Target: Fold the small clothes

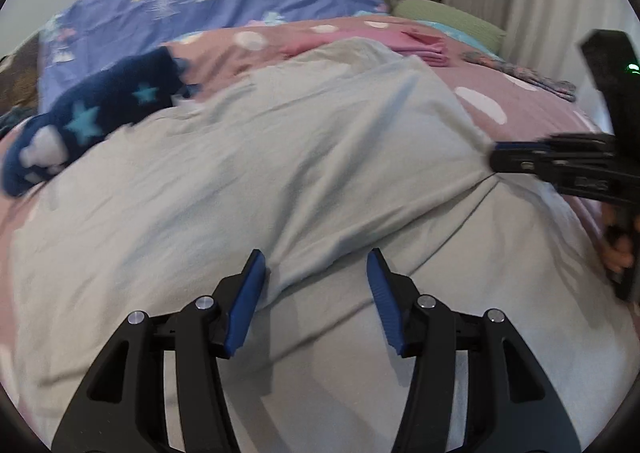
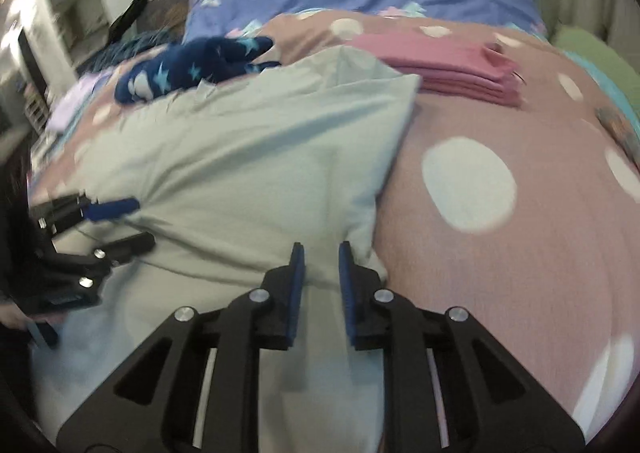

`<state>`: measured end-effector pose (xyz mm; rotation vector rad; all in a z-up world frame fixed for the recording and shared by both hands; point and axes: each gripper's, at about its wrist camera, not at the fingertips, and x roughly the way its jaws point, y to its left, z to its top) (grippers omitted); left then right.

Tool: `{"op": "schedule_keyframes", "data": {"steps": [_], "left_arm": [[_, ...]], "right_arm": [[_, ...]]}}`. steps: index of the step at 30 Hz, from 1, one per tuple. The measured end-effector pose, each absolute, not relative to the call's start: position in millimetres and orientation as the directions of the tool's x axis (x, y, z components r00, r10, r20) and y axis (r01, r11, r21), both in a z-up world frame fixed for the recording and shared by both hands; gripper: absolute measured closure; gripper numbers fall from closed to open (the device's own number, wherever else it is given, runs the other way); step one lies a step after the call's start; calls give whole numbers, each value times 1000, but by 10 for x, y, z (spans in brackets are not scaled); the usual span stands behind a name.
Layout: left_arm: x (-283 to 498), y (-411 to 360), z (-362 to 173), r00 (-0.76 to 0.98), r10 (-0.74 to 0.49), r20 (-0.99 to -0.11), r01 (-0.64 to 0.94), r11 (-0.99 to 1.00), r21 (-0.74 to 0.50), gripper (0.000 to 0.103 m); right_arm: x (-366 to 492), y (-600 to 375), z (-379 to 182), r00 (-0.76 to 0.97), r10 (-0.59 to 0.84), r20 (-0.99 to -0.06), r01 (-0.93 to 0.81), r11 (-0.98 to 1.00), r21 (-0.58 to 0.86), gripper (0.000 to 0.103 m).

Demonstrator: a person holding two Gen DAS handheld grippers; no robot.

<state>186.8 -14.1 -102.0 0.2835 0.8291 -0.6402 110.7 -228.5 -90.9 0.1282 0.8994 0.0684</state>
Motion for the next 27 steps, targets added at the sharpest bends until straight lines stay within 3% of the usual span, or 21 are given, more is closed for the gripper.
{"op": "schedule_keyframes", "data": {"steps": [3, 4, 7, 10, 14, 17, 27], "left_arm": [[1559, 215, -838, 527, -439, -727, 612, 790, -34, 44], [1435, 363, -809, 544, -429, -721, 604, 797, -19, 41], [986, 888, -777, 635, -302, -711, 521, 847, 106, 39], [758, 1350, -801, 647, -244, -722, 440, 893, 92, 39], [564, 1905, -1014, 564, -262, -783, 367, 929, -47, 39], [403, 2070, -1050, 550, -328, -768, 374, 919, -124, 39], [-67, 2263, -1066, 516, -338, -787, 420, 901, -112, 39]], "right_arm": [[628, -2217, -802, 660, 114, -743, -81, 993, 81, 62], [539, -2236, -809, 667, 111, -737, -87, 994, 70, 60], [171, -2372, -882, 660, 116, -742, -65, 993, 98, 60], [-166, -2556, -974, 637, 167, -753, -31, 981, 191, 62], [-452, -2665, -1039, 619, 243, -747, -23, 956, 291, 65], [-678, -2716, -1041, 604, 297, -740, -23, 934, 356, 65], [-1367, -2724, -1055, 525, 444, -726, -41, 866, 499, 66]]}}
